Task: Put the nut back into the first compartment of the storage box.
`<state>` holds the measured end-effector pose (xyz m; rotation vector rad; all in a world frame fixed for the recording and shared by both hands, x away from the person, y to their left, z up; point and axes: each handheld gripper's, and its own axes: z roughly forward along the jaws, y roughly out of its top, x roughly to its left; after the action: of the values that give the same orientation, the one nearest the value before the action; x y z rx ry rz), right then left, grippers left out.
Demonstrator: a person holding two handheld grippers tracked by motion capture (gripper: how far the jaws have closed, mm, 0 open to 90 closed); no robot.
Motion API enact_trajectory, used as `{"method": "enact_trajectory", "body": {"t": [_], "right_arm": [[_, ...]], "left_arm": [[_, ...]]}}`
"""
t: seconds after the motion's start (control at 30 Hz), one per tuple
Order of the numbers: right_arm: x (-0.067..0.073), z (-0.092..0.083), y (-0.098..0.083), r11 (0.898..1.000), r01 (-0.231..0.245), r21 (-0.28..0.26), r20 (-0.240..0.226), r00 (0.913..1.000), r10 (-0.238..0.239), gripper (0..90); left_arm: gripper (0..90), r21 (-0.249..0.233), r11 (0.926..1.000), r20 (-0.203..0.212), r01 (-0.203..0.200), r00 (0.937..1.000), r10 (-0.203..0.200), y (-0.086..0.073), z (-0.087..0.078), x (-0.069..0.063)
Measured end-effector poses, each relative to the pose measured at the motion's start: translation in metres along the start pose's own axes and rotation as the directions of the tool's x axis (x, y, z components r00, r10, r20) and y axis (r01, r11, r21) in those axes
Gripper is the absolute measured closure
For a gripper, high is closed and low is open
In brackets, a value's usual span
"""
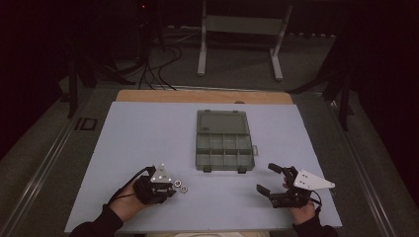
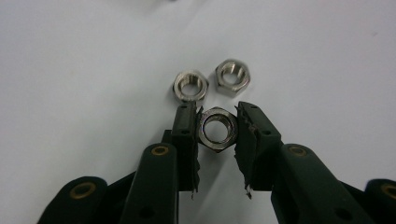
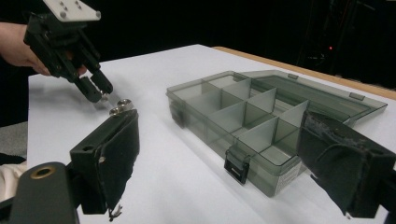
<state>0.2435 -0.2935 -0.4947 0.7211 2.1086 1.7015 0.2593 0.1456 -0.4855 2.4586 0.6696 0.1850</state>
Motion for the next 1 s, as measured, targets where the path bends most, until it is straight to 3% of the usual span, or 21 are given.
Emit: {"method": "enact_trajectory", "body": {"t": [0.5, 0.77, 1.0], "right_arm": [[0.0, 0.0, 0.0, 1.0, -0.002, 0.0, 0.002, 1.0, 0.002, 13.4], [0.0, 0.0, 0.0, 1.0, -0.001, -0.001, 0.001, 1.0, 0.001, 13.4], [0.0, 0.0, 0.0, 1.0, -0.003, -0.001, 0.0, 1.0, 0.003, 13.4]], "left_arm": [[70.7, -0.03, 0.9985, 0.005, -0.045, 0.999, 0.045, 0.022, -0.016, 0.004], [70.7, -0.068, 0.997, -0.004, -0.036, 0.9993, 0.036, 0.039, -0.024, 0.016], [70.7, -0.12, 0.9921, -0.029, -0.037, 0.999, 0.033, 0.065, -0.03, 0.031]]}}
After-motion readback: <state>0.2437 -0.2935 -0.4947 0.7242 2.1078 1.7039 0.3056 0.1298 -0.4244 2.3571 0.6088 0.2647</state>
